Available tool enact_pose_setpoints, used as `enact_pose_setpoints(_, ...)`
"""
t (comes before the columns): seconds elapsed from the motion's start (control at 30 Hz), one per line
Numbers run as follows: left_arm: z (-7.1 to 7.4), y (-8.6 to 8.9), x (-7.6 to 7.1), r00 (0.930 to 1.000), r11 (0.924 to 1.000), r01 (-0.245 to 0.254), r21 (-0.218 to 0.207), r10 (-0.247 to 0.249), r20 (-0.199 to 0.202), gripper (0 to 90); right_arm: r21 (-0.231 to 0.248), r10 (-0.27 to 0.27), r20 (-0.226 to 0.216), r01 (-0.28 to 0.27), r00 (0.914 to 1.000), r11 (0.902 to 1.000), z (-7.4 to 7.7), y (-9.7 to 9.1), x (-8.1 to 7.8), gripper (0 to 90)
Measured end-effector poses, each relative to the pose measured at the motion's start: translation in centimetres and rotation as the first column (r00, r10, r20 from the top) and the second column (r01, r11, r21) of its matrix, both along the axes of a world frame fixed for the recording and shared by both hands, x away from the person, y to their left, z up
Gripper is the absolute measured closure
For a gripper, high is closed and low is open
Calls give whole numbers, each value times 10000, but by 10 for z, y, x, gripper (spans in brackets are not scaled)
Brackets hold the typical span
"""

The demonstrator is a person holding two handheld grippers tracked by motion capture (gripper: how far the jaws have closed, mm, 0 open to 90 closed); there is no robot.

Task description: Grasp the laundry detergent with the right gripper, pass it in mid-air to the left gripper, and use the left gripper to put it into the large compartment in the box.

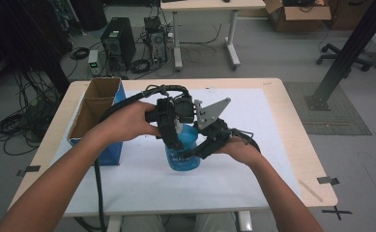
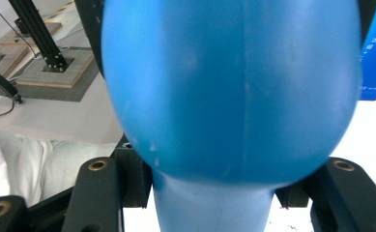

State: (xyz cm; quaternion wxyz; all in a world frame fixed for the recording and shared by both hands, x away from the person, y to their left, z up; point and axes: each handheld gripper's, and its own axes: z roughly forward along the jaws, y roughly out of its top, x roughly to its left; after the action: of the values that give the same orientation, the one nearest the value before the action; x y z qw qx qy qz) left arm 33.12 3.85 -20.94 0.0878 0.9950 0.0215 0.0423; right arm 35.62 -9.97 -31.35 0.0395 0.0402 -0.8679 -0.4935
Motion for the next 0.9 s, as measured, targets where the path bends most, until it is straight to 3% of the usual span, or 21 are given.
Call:
enact_pose_setpoints(0.1,2,-1,-1,10000,10000,-33,10,33,-50,380,-127,55,-65,-56,10000,9999,2,0,0,418)
enact_pose_setpoints(0.13,3,-2,-2,10000,9999,-4,142,5,-38,380,-170,-18,64,19,10000,9999,4,-1,-1,354)
enact_pose_setpoints(0.23,4,-3,-3,10000,9997,-55,245,56,-42,380,-207,-70,-10,70,10000,9998,6,-5,-1,319)
enact_pose_setpoints(0.27,5,-2,-3,9999,9993,-130,341,130,-24,380,-261,-214,-108,211,9997,9994,7,-12,-1,270)
enact_pose_setpoints(0.6,19,13,0,9954,9936,-933,639,917,289,379,-1070,-1055,-288,1018,9940,9890,12,-50,-2,163)
enact_pose_setpoints(0.77,32,20,3,9837,9814,-1745,799,1702,574,379,-1606,-1553,-121,1514,9878,9753,15,-72,-4,145)
enact_pose_setpoints(0.9,42,27,8,9656,9642,-2532,784,2470,815,379,-1967,-1845,30,1815,9828,9635,20,-89,-6,135)
